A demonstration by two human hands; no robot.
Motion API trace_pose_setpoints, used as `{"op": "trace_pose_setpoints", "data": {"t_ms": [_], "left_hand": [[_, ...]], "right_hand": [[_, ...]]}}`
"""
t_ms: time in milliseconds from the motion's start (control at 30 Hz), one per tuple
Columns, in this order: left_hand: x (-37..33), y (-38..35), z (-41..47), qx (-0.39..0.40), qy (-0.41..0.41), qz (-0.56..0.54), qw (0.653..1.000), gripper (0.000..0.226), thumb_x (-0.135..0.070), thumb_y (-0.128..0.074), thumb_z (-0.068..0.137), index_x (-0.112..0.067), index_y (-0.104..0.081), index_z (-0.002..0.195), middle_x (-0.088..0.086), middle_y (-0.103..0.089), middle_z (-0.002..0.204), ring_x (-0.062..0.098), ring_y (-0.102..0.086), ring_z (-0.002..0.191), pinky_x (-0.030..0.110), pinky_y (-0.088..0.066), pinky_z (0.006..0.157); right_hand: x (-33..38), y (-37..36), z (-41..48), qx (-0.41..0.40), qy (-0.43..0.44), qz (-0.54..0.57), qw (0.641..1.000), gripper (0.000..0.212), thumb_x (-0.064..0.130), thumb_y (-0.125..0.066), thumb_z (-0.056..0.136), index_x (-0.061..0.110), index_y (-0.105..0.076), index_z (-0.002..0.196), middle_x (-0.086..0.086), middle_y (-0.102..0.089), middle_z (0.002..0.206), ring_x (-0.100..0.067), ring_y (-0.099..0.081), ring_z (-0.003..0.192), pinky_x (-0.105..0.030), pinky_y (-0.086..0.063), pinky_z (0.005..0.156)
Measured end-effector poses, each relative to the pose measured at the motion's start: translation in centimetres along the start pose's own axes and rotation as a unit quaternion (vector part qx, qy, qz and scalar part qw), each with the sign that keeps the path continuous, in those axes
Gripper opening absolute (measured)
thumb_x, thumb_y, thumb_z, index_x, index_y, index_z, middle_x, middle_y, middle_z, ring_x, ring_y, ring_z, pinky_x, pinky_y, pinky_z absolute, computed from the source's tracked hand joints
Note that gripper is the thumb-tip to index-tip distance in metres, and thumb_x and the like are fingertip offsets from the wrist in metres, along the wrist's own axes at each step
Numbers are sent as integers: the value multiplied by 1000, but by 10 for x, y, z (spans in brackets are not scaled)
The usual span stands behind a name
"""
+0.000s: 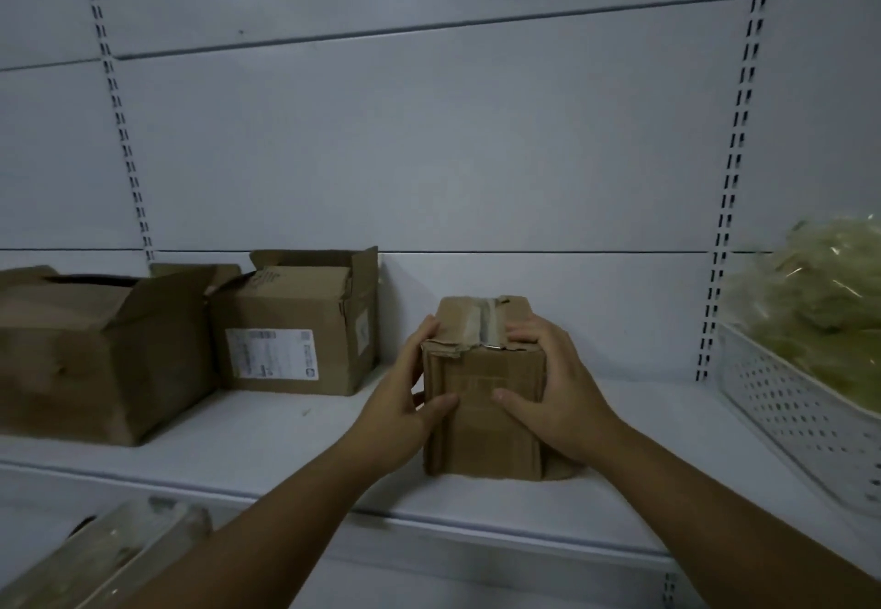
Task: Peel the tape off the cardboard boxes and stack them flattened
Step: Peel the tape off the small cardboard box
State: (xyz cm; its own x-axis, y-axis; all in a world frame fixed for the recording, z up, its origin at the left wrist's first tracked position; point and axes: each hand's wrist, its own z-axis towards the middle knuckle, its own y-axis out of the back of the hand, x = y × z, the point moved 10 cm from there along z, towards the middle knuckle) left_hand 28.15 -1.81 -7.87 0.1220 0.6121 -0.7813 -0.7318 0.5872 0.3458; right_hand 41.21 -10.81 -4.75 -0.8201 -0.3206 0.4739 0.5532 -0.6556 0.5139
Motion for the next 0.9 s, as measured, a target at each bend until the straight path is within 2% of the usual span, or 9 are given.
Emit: {"op": "trace_pose_setpoints", "data": {"t_ms": [67, 133, 233, 300, 333, 433, 500, 633, 900], "left_hand": [[3, 3, 1, 14, -1, -10, 1000, 76, -19, -62, 86, -43, -18, 142, -15, -23, 152, 3, -31, 136, 30, -45, 101], [7, 8, 3, -1, 9, -31, 999, 72, -18, -65, 84, -45, -26, 137, -17, -34, 145, 2, -40, 129, 25, -48, 94], [23, 34, -3, -159, 73, -4, 985, 65, -15, -74, 76, -36, -40, 128, -9, -49, 132, 7, -52, 114, 26, -50, 86], [24, 51, -16, -269, 100, 62, 956, 52, -20, -78, 71, -29, -50, 114, -9, -57, 114, 4, -55, 98, 17, -45, 74], [20, 54, -20, -295, 90, 76, 948, 41, -21, -78, 71, -29, -54, 104, -10, -59, 104, 3, -56, 91, 14, -44, 67], [1, 45, -18, -269, 37, 48, 961, 25, -16, -72, 77, -36, -61, 86, -13, -62, 86, 2, -59, 80, 12, -48, 62], [-4, 37, -17, -243, 37, 38, 969, 32, -11, -66, 82, -41, -62, 93, -14, -62, 90, -4, -57, 84, 6, -47, 65], [-2, 28, -18, -237, 64, 5, 969, 42, -10, -58, 89, -35, -54, 122, -14, -55, 101, -18, -50, 88, -2, -41, 64], [-5, 19, -16, -246, 82, -76, 963, 41, -9, -59, 88, -27, -58, 124, -13, -56, 104, -13, -53, 89, 6, -45, 75]], "right_hand": [[1, -2, 2, 7, 2, -5, 1000, 58, 20, -77, 69, 30, -42, 115, 11, -39, 120, 8, -33, 111, 3, -20, 92], [3, -5, 4, 6, 1, -37, 999, 55, 24, -75, 71, 28, -43, 116, 5, -41, 121, 3, -32, 109, -6, -28, 89], [9, -10, 4, -26, -21, -142, 989, 53, 38, -68, 75, 25, -40, 119, 3, -39, 127, -9, -34, 119, -24, -39, 80], [9, -16, 5, -24, -41, -199, 979, 57, 45, -62, 78, 23, -36, 123, -1, -34, 134, -16, -33, 126, -29, -44, 81], [9, -20, 5, -19, -48, -216, 975, 58, 48, -60, 79, 23, -35, 124, -2, -32, 136, -18, -32, 128, -30, -44, 82], [12, -21, 8, -13, -53, -232, 971, 59, 50, -59, 80, 22, -34, 126, -3, -32, 137, -18, -31, 129, -33, -46, 84], [13, -21, 9, -4, -55, -231, 971, 59, 50, -59, 79, 23, -35, 126, -1, -34, 137, -17, -30, 129, -35, -48, 86], [12, -21, 10, 24, -77, -234, 969, 61, 53, -56, 80, 27, -32, 129, 3, -32, 140, -15, -27, 132, -42, -46, 94], [18, -20, 9, 22, -79, -247, 965, 56, 45, -54, 83, 27, -30, 130, 3, -32, 140, -15, -28, 132, -37, -46, 88]]}}
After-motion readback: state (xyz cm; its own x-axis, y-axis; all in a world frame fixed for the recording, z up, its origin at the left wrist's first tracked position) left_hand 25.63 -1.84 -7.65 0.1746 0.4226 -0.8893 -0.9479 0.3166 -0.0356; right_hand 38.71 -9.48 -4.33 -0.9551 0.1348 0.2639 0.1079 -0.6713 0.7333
